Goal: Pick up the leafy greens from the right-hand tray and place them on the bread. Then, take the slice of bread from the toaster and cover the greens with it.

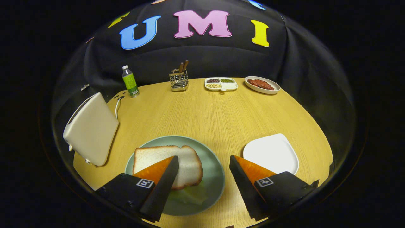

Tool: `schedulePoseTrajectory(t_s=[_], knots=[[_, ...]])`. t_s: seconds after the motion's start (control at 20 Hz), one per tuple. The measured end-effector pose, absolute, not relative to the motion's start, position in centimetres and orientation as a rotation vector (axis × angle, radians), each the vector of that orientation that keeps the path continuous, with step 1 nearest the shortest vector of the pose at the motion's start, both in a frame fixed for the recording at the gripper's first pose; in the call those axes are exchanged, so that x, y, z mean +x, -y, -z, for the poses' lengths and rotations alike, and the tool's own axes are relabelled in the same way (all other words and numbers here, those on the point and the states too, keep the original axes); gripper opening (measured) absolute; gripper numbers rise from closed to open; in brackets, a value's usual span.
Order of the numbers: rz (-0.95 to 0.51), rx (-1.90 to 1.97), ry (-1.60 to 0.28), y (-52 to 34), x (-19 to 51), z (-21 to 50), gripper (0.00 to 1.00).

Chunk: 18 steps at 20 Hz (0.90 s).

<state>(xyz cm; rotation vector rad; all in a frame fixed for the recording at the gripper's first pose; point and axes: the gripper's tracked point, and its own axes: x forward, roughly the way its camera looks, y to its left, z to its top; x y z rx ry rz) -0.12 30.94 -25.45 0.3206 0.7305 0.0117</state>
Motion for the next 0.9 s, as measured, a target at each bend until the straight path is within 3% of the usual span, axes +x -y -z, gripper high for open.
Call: schedulePoseTrajectory(t_s=[0.25, 0.9], knots=[[-0.013, 0.343, -0.703, -29.8, 0.3, 22.9, 1.0], [-0.115, 0.226, -0.348, -23.7, 4.0, 5.8, 1.0]])
